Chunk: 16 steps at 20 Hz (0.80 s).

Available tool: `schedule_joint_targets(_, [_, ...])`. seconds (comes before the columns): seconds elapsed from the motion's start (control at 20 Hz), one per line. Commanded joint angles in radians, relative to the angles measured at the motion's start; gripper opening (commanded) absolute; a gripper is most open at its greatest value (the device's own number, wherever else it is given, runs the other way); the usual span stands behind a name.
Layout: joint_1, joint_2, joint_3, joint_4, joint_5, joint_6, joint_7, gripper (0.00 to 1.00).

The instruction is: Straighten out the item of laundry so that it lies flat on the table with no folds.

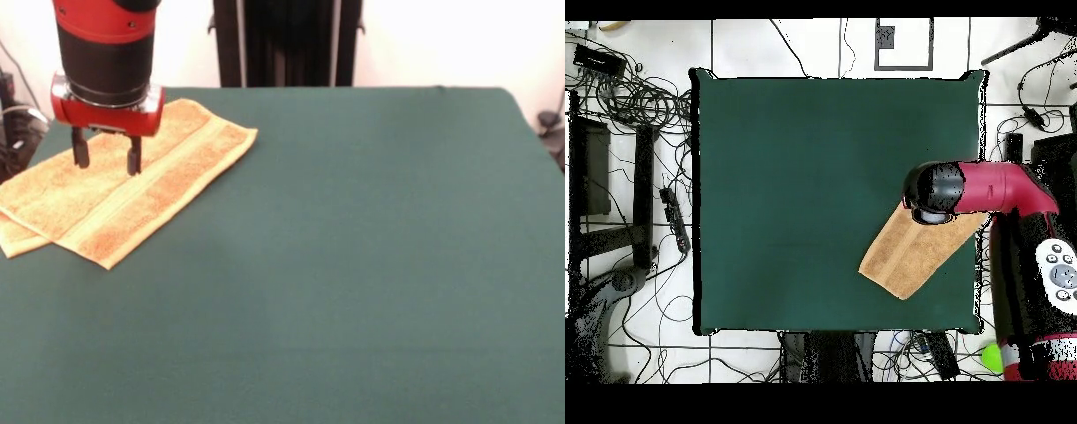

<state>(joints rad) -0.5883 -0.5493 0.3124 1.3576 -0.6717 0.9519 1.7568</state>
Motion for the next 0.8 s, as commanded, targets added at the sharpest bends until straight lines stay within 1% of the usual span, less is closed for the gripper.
schedule_joint_targets(0.05, [0.162, 0.06, -0.097, 0.026, 0.091, 0.0, 0.414, 1.0])
schedule_joint_targets(0.3, [0.221, 0.09, -0.158, 0.009, 0.121, -0.025, 0.465, 1.0])
schedule_joint_targets(0.6, [0.272, 0.103, -0.201, 0.018, 0.169, -0.039, 0.506, 1.0])
schedule_joint_targets(0.8, [0.31, 0.136, -0.232, 0.01, 0.182, -0.059, 0.554, 1.0])
